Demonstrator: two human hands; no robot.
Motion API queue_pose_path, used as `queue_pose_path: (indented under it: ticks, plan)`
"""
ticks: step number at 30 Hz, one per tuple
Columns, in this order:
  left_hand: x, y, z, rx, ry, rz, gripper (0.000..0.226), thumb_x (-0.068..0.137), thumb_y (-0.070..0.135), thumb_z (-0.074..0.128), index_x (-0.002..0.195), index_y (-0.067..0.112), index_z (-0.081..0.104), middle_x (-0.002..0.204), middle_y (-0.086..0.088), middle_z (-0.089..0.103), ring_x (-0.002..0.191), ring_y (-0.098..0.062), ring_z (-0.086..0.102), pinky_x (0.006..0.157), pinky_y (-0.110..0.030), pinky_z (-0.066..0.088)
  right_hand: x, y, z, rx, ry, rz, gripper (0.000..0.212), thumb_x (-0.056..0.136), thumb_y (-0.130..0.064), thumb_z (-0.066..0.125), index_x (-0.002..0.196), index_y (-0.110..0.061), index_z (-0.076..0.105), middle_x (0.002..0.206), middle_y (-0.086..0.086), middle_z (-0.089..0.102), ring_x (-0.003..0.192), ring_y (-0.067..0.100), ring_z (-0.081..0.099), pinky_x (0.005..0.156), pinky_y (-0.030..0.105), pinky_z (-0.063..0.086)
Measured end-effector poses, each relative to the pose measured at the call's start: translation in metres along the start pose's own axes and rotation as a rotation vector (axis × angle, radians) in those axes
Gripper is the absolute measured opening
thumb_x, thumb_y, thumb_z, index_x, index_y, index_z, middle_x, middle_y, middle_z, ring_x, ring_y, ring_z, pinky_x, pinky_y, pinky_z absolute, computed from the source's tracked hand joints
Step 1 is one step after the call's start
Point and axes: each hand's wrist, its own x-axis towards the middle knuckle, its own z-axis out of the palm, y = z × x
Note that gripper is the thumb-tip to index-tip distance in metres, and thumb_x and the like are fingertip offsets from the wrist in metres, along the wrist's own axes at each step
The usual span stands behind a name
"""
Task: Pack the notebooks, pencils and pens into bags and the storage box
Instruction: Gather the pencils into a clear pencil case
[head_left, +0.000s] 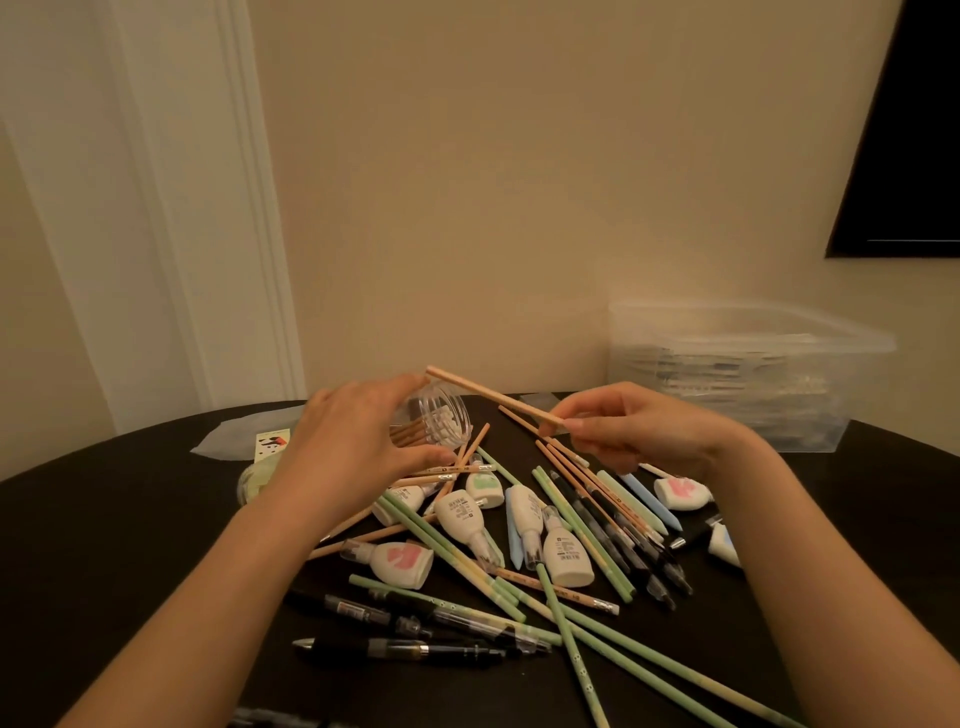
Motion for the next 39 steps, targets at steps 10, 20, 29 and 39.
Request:
queue_pose_path:
  ticks: [10,20,29,39]
  plan:
    - [0.004,-0.013,0.007,0.047,-0.005,-0.017,0.077,0.073,0.063,0.062,0.139,0.035,0.035,0.133,0.008,0.054,0.122,-0.015,0.047,0.104,-0.039,0.031,-0.007,-0.011,-0.003,-0.108,0.117,0.032,0.021,0.091,-0.016,0.057,0.094,-0.024,0.076,0.061,-0.004,0.054,0.047,0.004,0.035,0.044,0.015,0.028]
    - [0.001,-0.001,0.01,0.086,-0.052,0.028,0.076,0.075,0.064,0.058,0.141,0.036,0.031,0.136,0.011,0.049,0.127,-0.013,0.041,0.107,-0.035,0.025,0.004,-0.023,0.019,-0.28,0.131,-0.004,0.026,0.095,-0.008,0.051,0.115,-0.02,0.062,0.082,-0.003,0.067,0.055,0.001,0.049,0.051,0.013,0.039]
    - [-0.001,0.003,0.006,0.002,-0.048,0.028,0.078,0.073,0.064,0.06,0.14,0.036,0.033,0.134,0.011,0.052,0.124,-0.012,0.044,0.105,-0.034,0.027,0.028,-0.022,0.059,0.056,0.477,-0.252,0.013,0.088,-0.002,0.061,0.086,-0.014,0.062,0.089,0.006,0.068,0.077,0.013,0.071,0.077,0.027,0.056]
    - [-0.001,0.002,0.004,-0.037,-0.025,0.022,0.079,0.071,0.064,0.062,0.14,0.036,0.035,0.132,0.01,0.054,0.123,-0.012,0.046,0.104,-0.034,0.028,0.039,-0.01,0.079,-0.036,0.638,-0.356,0.012,0.089,-0.012,0.063,0.094,-0.018,0.072,0.085,0.006,0.07,0.08,0.019,0.066,0.074,0.039,0.056]
